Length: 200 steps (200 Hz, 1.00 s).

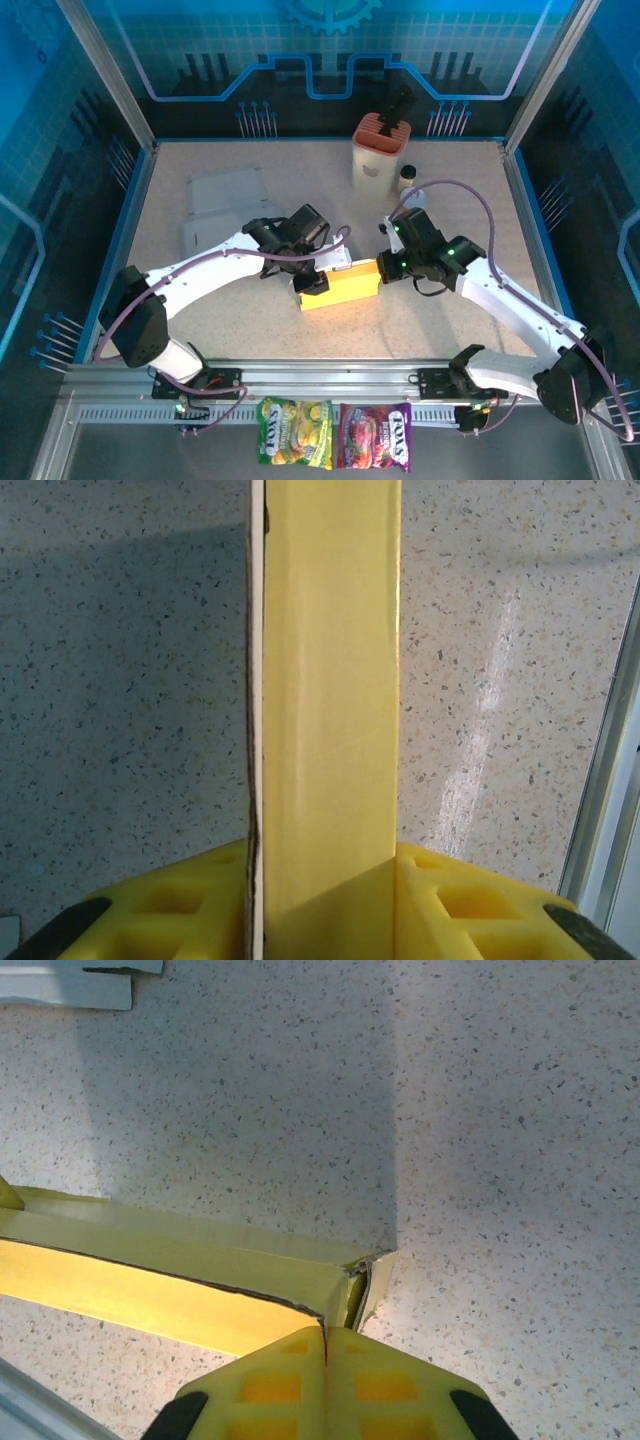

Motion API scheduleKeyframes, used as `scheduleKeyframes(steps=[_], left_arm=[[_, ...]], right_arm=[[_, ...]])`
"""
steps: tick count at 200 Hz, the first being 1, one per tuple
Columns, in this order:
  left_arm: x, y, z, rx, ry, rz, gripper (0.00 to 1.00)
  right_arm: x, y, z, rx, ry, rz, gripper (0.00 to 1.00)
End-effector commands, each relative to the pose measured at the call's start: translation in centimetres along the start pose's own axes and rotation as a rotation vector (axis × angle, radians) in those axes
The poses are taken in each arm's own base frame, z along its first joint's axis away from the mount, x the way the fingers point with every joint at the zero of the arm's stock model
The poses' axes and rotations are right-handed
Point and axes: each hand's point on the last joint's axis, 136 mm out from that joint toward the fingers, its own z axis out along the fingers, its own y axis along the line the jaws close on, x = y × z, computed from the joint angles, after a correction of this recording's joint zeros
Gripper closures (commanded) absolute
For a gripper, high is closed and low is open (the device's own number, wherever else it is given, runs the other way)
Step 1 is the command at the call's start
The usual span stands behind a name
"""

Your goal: Fold the paper box

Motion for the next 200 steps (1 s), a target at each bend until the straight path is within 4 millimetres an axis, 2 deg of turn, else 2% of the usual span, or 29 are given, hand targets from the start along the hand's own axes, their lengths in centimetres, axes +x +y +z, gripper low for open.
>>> scheduleKeyframes(steps=[1,36,68,100,127,161,185,200], left_arm=[[-1.0,0.9,0.0,-0.038,-0.04,-0.023,0.64],[-1.0,0.9,-0.3,-0.051,-0.065,-0.036,0.6],[-1.2,1.0,-0.9,-0.075,-0.095,-0.06,0.53],[-1.7,1.3,-2.3,-0.115,-0.164,-0.106,0.52],[-2.5,2.7,-4.3,-0.222,-0.25,-0.192,0.5],[-2.6,4.3,-8.2,-0.357,-0.368,-0.351,0.63],[-0.6,4.2,-9.7,-0.39,-0.327,-0.482,0.69],[1.3,3.9,-10.2,-0.396,-0.241,-0.584,0.72]], right_arm=[[1.0,-0.1,0.4,0.024,0.004,0.006,1.0],[1.2,-0.2,0.6,0.06,-0.012,-0.034,1.0],[1.1,-0.2,0.4,0.076,-0.024,-0.047,1.0],[0.6,0.0,0.0,0.079,-0.035,-0.045,1.0],[0.4,0.3,-0.1,0.081,-0.038,-0.042,1.0],[0.1,0.6,-0.1,0.085,-0.039,-0.036,1.0],[-0.1,0.7,-0.1,0.091,-0.037,-0.03,1.0],[-0.1,0.6,-0.2,0.096,-0.039,-0.02,1.0]])
